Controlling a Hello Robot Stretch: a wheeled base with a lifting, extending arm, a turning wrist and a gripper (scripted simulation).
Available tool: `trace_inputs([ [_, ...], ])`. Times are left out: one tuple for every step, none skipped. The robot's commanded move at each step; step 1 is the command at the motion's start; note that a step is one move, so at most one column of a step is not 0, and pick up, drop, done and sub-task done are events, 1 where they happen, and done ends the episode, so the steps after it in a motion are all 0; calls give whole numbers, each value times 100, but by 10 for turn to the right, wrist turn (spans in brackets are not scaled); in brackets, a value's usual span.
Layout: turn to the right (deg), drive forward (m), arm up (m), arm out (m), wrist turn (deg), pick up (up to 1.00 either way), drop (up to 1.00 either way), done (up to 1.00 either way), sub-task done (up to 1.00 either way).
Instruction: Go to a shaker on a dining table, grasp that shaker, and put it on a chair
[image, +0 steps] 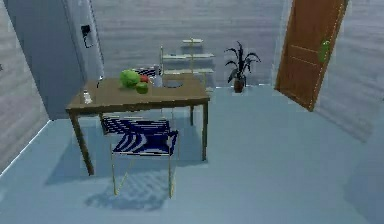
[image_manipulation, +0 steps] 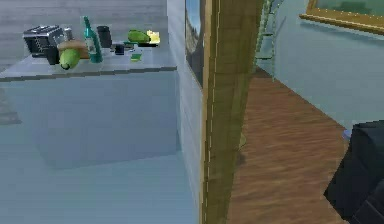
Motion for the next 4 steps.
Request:
trace_inputs([
  [150,0,0,0,0,0,0,0,0],
  [0,85,0,0,0,0,0,0,0],
  [-450,0,0,0,0,0,0,0,0],
  [-450,0,0,0,0,0,0,0,0],
])
